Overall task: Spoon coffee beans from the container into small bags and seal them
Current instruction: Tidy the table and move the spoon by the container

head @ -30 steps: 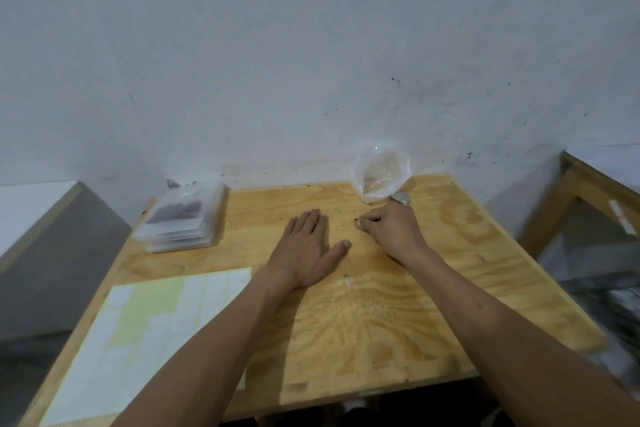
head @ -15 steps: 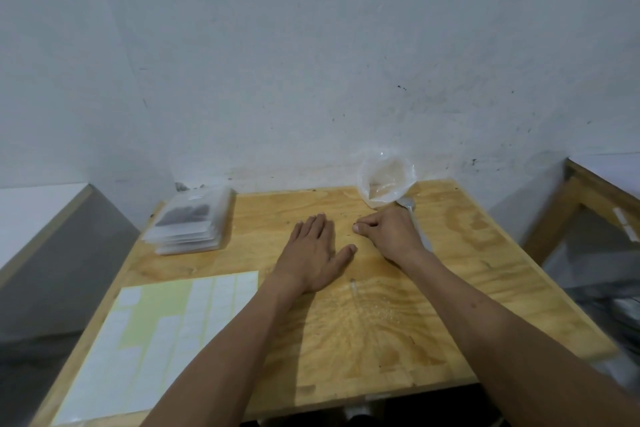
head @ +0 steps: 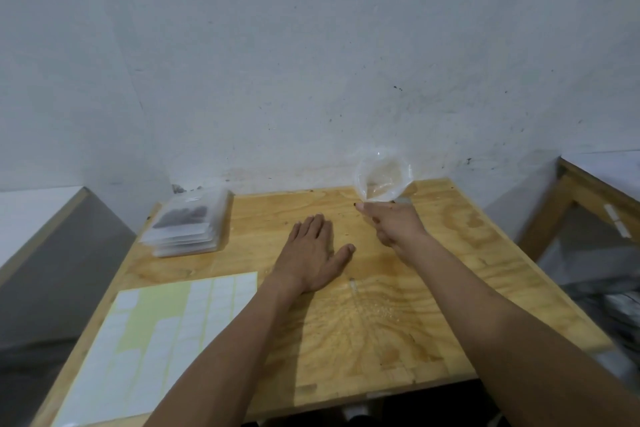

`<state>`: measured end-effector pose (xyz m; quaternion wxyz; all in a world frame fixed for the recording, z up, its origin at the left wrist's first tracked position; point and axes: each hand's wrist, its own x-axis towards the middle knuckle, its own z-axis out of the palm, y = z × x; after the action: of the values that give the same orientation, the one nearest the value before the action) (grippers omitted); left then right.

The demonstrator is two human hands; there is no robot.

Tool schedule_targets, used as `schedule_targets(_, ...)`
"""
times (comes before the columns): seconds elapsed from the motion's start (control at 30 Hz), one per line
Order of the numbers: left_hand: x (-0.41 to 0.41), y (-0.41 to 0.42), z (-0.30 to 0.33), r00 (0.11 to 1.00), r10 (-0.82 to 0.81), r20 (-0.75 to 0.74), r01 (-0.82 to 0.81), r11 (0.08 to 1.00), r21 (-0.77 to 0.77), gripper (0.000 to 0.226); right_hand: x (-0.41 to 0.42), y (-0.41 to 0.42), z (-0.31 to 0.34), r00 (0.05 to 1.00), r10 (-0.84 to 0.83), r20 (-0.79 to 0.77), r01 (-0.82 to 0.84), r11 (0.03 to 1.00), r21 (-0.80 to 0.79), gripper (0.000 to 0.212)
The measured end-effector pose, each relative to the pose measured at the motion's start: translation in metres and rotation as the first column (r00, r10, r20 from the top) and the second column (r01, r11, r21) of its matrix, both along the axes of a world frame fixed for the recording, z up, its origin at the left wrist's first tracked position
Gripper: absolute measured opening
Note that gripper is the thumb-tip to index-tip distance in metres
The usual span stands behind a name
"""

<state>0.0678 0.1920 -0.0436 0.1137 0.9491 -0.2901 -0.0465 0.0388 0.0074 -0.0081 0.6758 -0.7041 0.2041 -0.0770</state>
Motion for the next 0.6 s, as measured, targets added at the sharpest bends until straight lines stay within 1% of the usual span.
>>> schedule_targets(0.03,-0.001,-0.001,0.0,1.0,0.001,0.001,-0.001,1.0,0.003,0.085,-0.003,-0.004,0.008,1.0,0.01,-0.006,-0.009,0.972,0.234,0.01)
schedule_targets(0.07,-0.001,-0.002,0.001,1.0,0.001,0.002,-0.001,1.0,0.007,0.084,-0.007,-0.009,0.015,1.0,0.025,-0.002,-0.022,0.92,0.391,0.01)
schedule_targets(0.1,-0.001,-0.003,0.001,1.0,0.002,0.002,-0.002,1.0,0.015,0.084,-0.012,-0.013,0.022,0.999,0.035,0.004,-0.033,0.872,0.489,0.011)
schedule_targets(0.2,-0.003,-0.007,0.006,0.999,0.013,0.047,-0.016,0.998,0.057,0.084,-0.031,-0.023,0.034,1.0,-0.022,0.014,0.008,0.773,0.634,0.017)
schedule_targets(0.23,-0.004,-0.01,0.009,0.998,0.017,0.061,-0.02,0.998,0.059,0.084,-0.039,-0.027,0.036,0.998,-0.055,0.014,0.033,0.757,0.653,0.02)
schedule_targets(0.27,-0.006,-0.014,0.011,0.998,0.015,0.063,-0.019,0.998,0.053,0.086,-0.045,-0.03,0.036,0.996,-0.086,0.008,0.06,0.763,0.644,0.023)
schedule_targets(0.3,-0.009,-0.02,0.014,0.998,0.008,0.055,-0.01,0.999,0.045,0.088,-0.051,-0.034,0.037,0.994,-0.111,0.002,0.088,0.792,0.604,0.027)
schedule_targets(0.33,-0.012,-0.028,0.017,0.999,-0.005,0.04,0.004,0.999,0.032,0.09,-0.056,-0.038,0.035,0.991,-0.132,-0.001,0.113,0.844,0.525,0.031)
schedule_targets(0.37,-0.016,-0.038,0.019,1.0,-0.016,0.025,0.016,1.0,0.016,0.09,-0.063,-0.042,0.033,0.989,-0.148,-0.01,0.14,0.908,0.396,0.034)
schedule_targets(0.4,-0.019,-0.05,0.02,1.0,-0.022,0.009,0.022,1.0,-0.003,0.09,-0.071,-0.047,0.031,0.987,-0.158,-0.023,0.159,0.962,0.222,0.036)
schedule_targets(0.43,-0.021,-0.063,0.021,1.0,-0.026,-0.012,0.026,1.0,-0.016,0.089,-0.08,-0.052,0.03,0.986,-0.164,-0.038,0.165,0.986,0.025,0.038)
schedule_targets(0.47,-0.024,-0.073,0.021,0.999,-0.03,-0.034,0.03,0.999,-0.023,0.088,-0.091,-0.055,0.028,0.986,-0.164,-0.04,0.156,0.975,-0.16,0.039)
schedule_targets(0.5,-0.027,-0.08,0.018,0.998,-0.04,-0.05,0.039,0.999,-0.022,0.086,-0.103,-0.059,0.025,0.986,-0.162,-0.032,0.144,0.94,-0.309,0.038)
schedule_targets(0.53,-0.028,-0.086,0.014,0.997,-0.052,-0.052,0.052,0.999,-0.01,0.084,-0.114,-0.063,0.022,0.988,-0.155,-0.019,0.134,0.9,-0.415,0.038)
schedule_targets(0.6,-0.029,-0.089,0.005,0.998,-0.064,-0.021,0.064,0.998,0.018,0.083,-0.136,-0.074,0.016,0.991,-0.133,-0.012,0.106,0.836,-0.538,0.047)
